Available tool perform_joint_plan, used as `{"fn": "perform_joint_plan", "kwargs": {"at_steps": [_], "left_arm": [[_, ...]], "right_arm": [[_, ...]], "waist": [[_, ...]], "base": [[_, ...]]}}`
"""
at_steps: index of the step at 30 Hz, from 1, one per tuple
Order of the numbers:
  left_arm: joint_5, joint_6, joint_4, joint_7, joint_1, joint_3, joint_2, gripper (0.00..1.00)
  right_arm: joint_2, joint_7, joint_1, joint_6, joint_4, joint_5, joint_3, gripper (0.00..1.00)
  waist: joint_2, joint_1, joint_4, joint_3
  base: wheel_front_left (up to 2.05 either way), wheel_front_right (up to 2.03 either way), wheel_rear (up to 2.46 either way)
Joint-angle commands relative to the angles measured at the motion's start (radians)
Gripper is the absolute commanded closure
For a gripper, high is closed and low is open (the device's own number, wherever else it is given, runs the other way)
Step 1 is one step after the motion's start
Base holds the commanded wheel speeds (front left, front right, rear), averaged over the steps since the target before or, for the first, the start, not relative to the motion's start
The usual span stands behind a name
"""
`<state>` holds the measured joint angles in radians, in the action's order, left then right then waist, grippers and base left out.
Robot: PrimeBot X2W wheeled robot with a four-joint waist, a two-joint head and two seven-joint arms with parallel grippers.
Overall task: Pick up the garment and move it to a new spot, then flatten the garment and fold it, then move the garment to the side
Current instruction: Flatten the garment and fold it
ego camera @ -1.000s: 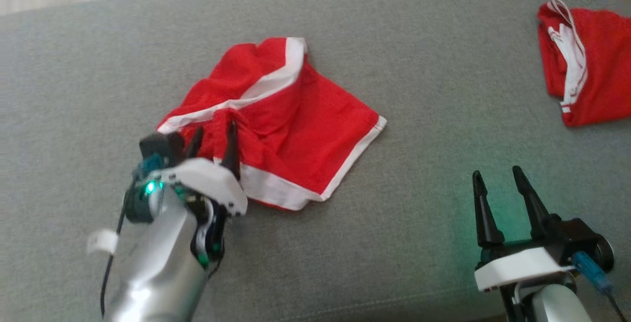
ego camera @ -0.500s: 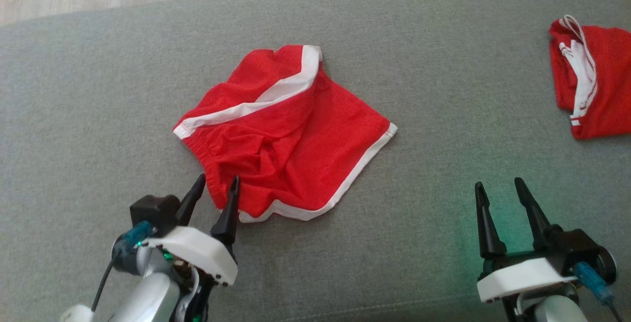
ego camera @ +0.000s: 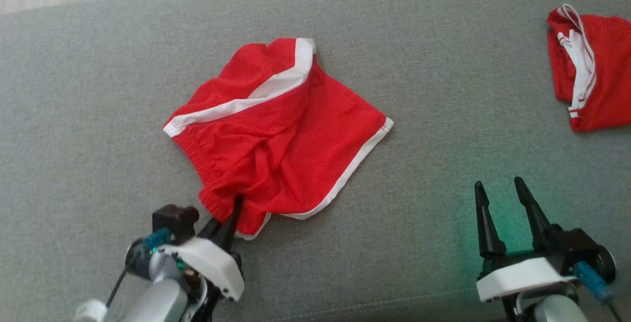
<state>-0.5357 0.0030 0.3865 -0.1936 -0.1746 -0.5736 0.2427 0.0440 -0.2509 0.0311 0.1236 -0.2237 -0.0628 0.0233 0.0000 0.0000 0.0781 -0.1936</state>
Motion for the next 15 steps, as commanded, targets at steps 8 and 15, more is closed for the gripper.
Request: {"fn": "perform_joint_plan", "kwargs": {"at_steps": [8, 15], "left_arm": [[0.004, -0.051, 0.091, 0.068, -0.105, -0.006, 0.015, 1.00], [-0.125, -0.055, -0.029, 0.359, -0.059, 0.011, 0.077, 1.00]], "right_arm": [[0.006, -0.011, -0.023, 0.007, 0.026, 0.000, 0.016, 0.00], [0.006, -0.011, -0.007, 0.007, 0.026, -0.001, 0.006, 0.00]], "waist": [[0.0000, 0.0000, 0.021, 0.001], [0.0000, 0.0000, 0.004, 0.014]], "base": [[0.00, 0.00, 0.00], [0.00, 0.00, 0.00]]}}
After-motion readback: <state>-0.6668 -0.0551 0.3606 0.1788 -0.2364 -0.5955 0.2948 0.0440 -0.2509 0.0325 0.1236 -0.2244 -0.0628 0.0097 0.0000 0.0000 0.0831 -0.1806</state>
